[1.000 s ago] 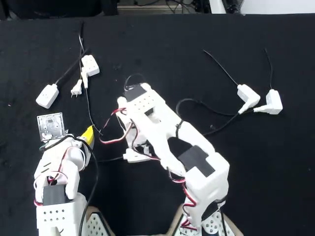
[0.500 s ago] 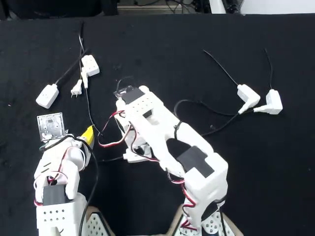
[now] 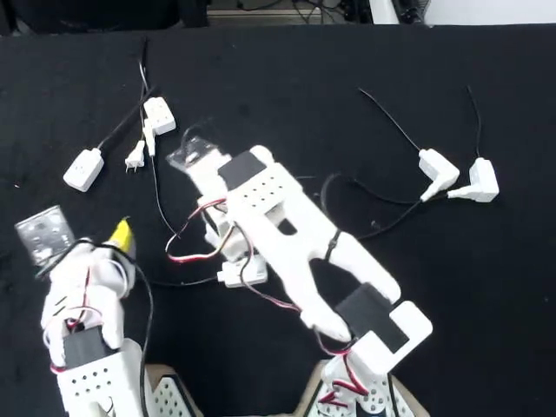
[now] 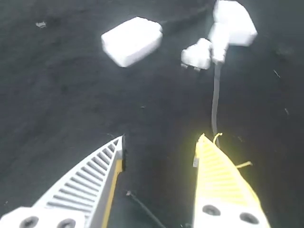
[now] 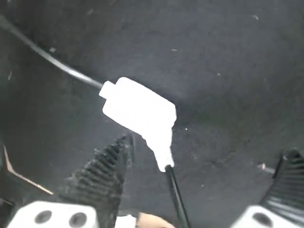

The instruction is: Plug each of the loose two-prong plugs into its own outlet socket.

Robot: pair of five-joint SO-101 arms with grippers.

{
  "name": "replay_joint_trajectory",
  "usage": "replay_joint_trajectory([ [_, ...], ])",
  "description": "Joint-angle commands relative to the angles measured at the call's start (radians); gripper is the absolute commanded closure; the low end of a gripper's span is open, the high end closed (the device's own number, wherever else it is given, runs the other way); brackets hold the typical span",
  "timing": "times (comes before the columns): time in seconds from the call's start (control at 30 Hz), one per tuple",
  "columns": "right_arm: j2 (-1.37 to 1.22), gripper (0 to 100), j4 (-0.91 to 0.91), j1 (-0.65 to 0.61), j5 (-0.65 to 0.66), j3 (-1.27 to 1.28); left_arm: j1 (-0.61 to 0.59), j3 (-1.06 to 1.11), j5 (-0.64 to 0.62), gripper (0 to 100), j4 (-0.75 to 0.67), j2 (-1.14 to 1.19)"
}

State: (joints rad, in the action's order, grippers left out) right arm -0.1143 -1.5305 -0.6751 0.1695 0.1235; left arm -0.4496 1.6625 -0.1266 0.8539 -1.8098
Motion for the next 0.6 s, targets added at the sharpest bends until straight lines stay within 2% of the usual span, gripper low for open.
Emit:
replay_joint_trajectory([
  [0.0, 0.038, 56.8, -0.043, -0.068, 0.184, -0.008, -0.061, -0.077, -0.023, 75, -0.005, -0.011],
  [0.1, 0.033, 56.8, -0.075, -0.1, 0.408, -0.008, -0.096, -0.087, -0.023, 75, 0.0, -0.011],
  [0.37, 0.028, 56.7, -0.057, -0.054, 0.798, 0.099, -0.097, -0.088, -0.023, 75, 0.0, -0.011],
  [0.57, 0.028, 56.7, 0.195, -0.06, 0.829, 0.286, -0.096, -0.088, -0.023, 75, -0.002, -0.011],
])
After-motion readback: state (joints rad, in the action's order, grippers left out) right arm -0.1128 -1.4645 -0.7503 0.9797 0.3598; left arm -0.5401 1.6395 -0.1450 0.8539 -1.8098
